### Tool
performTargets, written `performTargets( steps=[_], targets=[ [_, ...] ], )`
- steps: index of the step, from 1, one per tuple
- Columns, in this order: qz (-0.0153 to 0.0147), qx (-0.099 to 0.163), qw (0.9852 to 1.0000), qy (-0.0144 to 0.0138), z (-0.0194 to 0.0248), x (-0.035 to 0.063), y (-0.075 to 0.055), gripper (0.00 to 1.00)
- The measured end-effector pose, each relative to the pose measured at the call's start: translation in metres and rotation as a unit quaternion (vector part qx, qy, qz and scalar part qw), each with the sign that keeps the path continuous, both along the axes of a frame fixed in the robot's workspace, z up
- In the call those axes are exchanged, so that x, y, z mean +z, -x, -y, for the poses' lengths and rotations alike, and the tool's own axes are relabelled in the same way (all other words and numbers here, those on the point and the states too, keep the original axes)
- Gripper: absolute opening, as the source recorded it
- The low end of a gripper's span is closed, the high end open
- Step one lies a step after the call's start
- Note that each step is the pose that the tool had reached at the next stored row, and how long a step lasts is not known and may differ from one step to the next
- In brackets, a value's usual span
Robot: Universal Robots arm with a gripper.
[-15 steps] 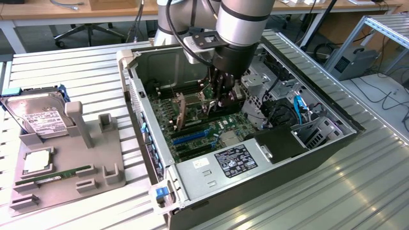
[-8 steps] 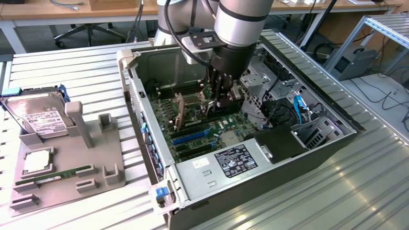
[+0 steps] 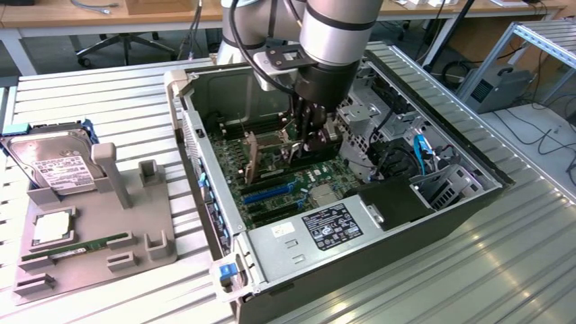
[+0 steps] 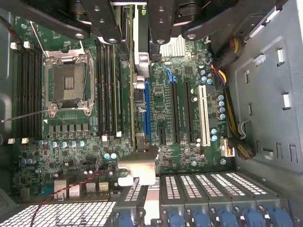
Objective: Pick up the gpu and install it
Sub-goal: 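Insert the gpu into the slot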
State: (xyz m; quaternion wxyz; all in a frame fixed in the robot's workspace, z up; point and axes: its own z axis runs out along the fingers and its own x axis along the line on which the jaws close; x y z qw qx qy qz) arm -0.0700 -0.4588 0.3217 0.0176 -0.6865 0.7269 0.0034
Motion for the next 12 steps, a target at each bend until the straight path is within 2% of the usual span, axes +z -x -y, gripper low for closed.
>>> performTargets(
  steps=[12],
  targets=[
    [0.0000, 0.000, 1.0000, 0.0000, 0.0003, -0.0003, 0.0040, 0.27]
  ],
)
